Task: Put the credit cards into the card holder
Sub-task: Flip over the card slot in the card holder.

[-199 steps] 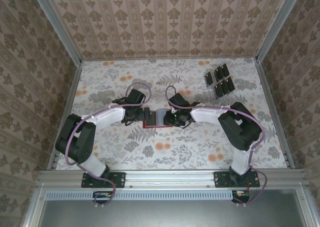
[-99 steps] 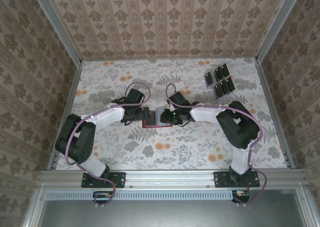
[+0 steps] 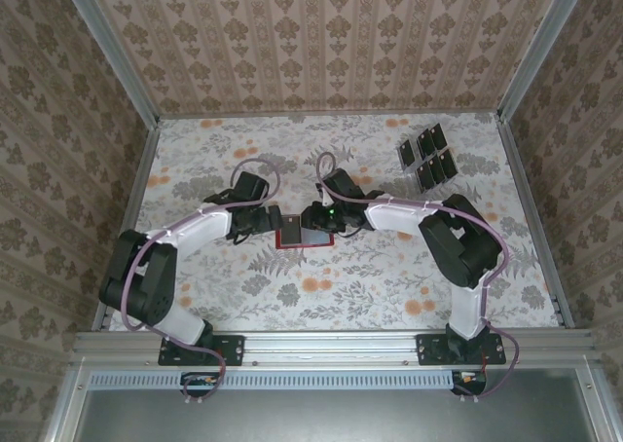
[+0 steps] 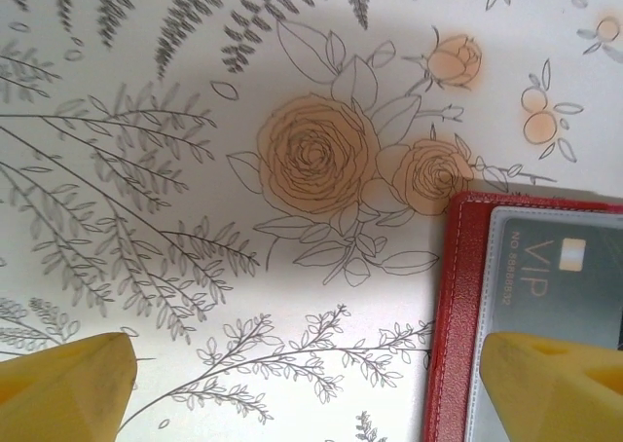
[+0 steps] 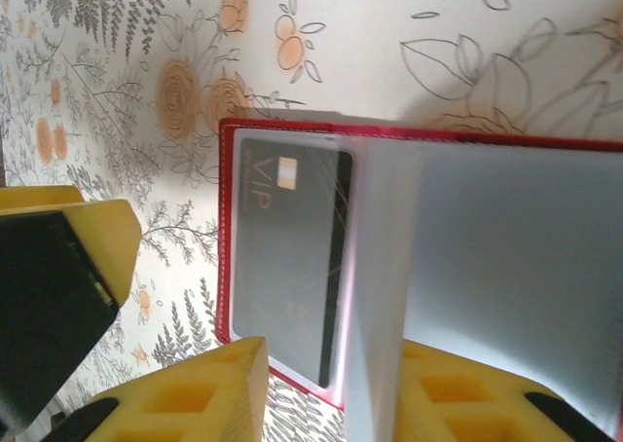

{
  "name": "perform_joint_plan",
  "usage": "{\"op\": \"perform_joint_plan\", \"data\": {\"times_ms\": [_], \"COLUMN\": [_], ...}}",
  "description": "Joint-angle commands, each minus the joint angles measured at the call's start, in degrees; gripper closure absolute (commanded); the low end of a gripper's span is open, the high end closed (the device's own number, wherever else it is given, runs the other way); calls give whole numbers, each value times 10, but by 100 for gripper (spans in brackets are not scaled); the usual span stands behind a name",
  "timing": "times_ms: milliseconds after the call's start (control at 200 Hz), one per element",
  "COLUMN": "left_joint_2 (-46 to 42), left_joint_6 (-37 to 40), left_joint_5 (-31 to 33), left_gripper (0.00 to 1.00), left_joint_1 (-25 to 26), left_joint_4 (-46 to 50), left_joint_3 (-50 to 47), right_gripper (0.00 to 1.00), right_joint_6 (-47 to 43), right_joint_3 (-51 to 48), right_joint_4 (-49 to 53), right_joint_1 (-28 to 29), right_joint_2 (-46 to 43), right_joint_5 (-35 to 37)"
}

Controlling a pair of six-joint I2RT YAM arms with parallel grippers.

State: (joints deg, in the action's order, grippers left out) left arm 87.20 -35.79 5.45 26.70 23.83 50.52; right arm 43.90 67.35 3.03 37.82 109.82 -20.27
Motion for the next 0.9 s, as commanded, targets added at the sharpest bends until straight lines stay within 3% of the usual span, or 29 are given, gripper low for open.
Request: {"op": "perform_joint_plan", "data": {"times_ms": [0,155,535,895], "left_joint_2": [-32,-57,-81,-75], "left_joint_6": [6,6,12,24], "left_joint_5": [-4,-9,-26,-37], "left_gripper": [0,0,0,0], "left_joint_1": [-25,-52,-73,-74], "left_joint_4": [9,17,22,21], "left_joint_3": [-13,-20,-28,-29], "right_gripper": [61,52,51,49], "right_joint_6": [4,0,18,-34], "right_joint_3": [35,81,129,133], "right_joint_4": [17,43,68,73], "right_joint_1": [17,38,51,28], "right_joint_2": [23,62,128,7], "right_joint_5": [-14,-12,-16,-47]}}
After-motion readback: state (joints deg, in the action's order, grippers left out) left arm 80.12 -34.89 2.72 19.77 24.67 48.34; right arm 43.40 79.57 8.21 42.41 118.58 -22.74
